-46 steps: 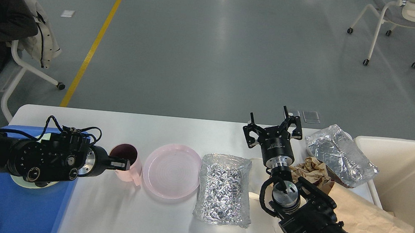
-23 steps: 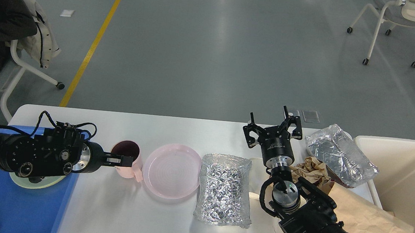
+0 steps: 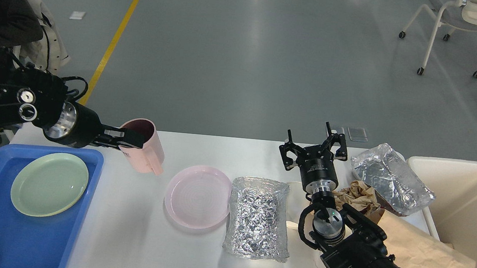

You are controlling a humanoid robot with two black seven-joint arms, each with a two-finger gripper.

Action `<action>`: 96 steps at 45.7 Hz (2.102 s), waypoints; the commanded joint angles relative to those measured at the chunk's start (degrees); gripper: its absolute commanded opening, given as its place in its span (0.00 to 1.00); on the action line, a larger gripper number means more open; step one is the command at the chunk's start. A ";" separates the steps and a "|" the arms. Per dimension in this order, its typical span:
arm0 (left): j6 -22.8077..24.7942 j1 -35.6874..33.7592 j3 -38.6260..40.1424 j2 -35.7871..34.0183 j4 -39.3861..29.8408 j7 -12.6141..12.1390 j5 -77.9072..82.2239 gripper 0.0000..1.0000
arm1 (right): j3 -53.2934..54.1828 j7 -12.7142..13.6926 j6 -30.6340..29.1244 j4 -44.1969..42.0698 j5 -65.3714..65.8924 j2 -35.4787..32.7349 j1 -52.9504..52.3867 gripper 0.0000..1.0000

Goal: Tidy desktop
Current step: 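Carry the pink cup onto the blue tray and release it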

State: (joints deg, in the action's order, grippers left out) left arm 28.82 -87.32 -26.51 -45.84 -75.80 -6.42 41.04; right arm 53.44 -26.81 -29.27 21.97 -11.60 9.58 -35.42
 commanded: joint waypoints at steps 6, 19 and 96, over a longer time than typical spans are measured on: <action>25.30 -9.35 8.58 -16.37 -5.50 -0.87 0.26 0.00 | 0.00 0.00 0.00 0.00 0.00 0.00 0.00 1.00; 26.18 -4.11 8.58 -27.10 -7.78 -0.79 9.31 0.00 | 0.00 0.00 0.00 0.00 0.00 0.00 0.00 1.00; -3.07 34.68 9.20 -23.50 -5.85 8.97 32.79 0.73 | 0.00 0.00 0.00 0.00 0.00 0.00 0.00 1.00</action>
State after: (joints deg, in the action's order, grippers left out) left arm 25.46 -52.09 -17.51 -68.92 -81.43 1.22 74.16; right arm 53.44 -26.81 -29.27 21.97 -11.60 9.58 -35.42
